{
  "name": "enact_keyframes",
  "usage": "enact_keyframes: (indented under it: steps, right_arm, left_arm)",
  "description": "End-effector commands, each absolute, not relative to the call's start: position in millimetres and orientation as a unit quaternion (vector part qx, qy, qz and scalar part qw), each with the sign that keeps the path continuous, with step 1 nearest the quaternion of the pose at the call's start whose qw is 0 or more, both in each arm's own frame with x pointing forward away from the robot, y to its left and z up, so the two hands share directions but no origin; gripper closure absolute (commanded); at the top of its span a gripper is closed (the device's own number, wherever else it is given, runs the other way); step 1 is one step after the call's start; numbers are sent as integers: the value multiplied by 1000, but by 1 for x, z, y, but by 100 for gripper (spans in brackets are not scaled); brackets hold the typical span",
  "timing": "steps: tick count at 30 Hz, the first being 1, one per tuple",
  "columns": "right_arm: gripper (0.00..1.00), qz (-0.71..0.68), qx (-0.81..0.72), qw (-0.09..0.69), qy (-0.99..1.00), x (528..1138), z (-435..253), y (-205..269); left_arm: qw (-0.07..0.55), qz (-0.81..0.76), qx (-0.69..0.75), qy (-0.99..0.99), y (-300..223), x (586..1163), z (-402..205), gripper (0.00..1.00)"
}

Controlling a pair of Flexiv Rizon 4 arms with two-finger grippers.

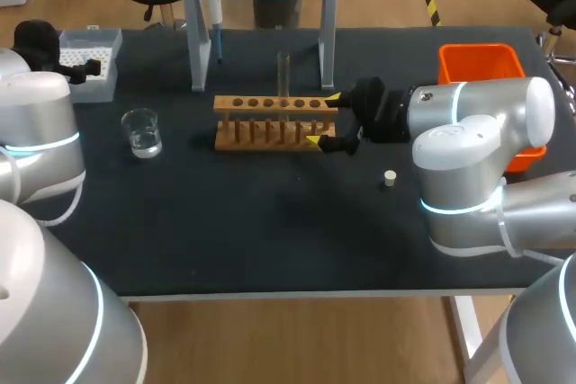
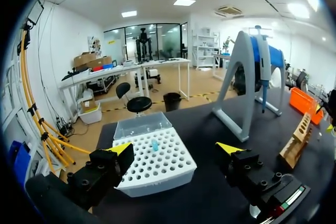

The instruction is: Invert the test tube, pick up the pipette, mount the tip to pipette, aspirate from beaker and dispense into the tube, eject the tip, return the pipette, and cap with the stopper.

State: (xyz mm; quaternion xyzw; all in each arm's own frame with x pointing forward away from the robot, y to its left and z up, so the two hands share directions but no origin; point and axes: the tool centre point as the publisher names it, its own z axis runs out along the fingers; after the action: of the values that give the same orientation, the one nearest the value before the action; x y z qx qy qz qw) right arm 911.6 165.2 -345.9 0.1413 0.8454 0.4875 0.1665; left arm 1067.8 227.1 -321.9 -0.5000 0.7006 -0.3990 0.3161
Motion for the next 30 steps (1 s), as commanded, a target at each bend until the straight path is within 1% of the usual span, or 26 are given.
enact_keyframes:
  steps: [1, 12, 30]
  right_arm:
    - [0, 487, 141, 165, 846, 912, -345, 165]
    - [0, 487, 141, 165, 846, 912, -345, 165]
    - [0, 487, 141, 165, 846, 912, -345, 165]
  left_arm:
    - [321, -395, -502, 699, 226, 1073, -328, 0]
    - [332, -389, -507, 694, 229, 1075, -336, 0]
    - [320, -405, -506, 692, 226, 1083, -345, 0]
